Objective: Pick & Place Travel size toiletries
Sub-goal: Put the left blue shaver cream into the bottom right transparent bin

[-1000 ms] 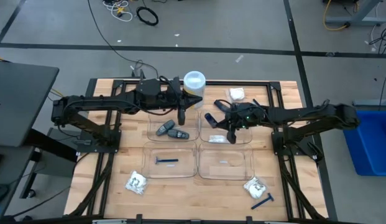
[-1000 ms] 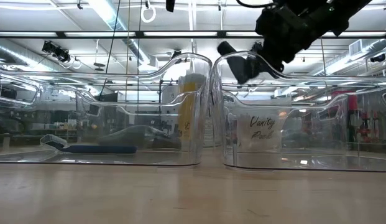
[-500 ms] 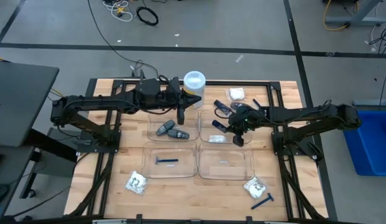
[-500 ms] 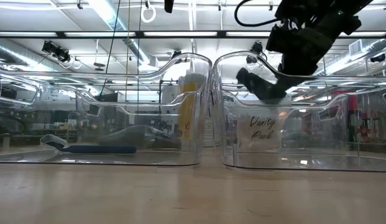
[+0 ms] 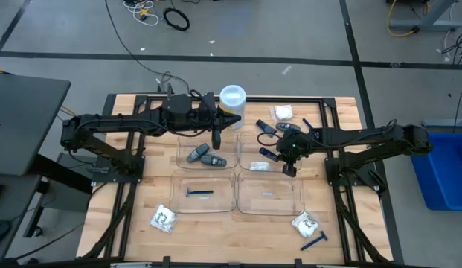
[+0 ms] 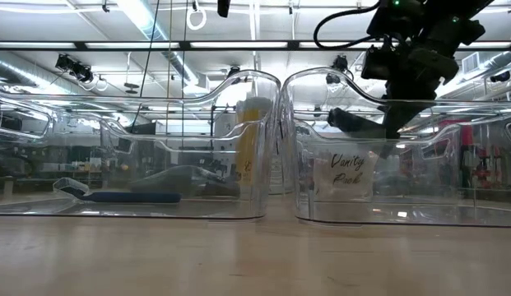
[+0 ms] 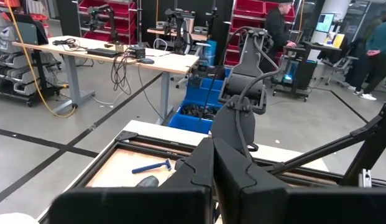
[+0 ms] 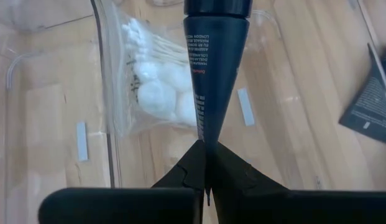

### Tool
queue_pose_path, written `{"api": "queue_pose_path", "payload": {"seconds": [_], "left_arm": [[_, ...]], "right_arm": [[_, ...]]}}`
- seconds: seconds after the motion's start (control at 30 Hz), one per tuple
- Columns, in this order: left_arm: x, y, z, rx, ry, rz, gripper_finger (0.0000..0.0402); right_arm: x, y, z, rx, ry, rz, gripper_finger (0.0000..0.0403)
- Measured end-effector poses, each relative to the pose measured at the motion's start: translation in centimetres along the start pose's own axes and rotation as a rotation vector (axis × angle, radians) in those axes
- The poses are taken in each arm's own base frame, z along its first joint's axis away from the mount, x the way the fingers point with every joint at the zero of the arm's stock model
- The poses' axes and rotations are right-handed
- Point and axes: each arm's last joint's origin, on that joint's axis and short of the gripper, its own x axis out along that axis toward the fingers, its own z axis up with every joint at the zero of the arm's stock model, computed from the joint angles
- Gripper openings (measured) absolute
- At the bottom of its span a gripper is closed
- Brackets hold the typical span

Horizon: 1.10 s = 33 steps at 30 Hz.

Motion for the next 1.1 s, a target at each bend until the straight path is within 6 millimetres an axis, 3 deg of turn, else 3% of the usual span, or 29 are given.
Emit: {"api": "queue_pose_path", "payload": {"seconds": [0.67, 1.1], "left_arm": [[0.0, 0.0, 0.0, 0.000, 0.001, 0.000, 0.0007], [0.0, 0.0, -0.1, -0.013, 0.009, 0.004, 0.0004]], "right_arm": [[-0.1, 0.1, 0.5, -0.073, -0.052, 0.012, 0.0007], [-3.1, 0.4, 1.0, -0.107, -0.242, 0.073, 0.0007]]}}
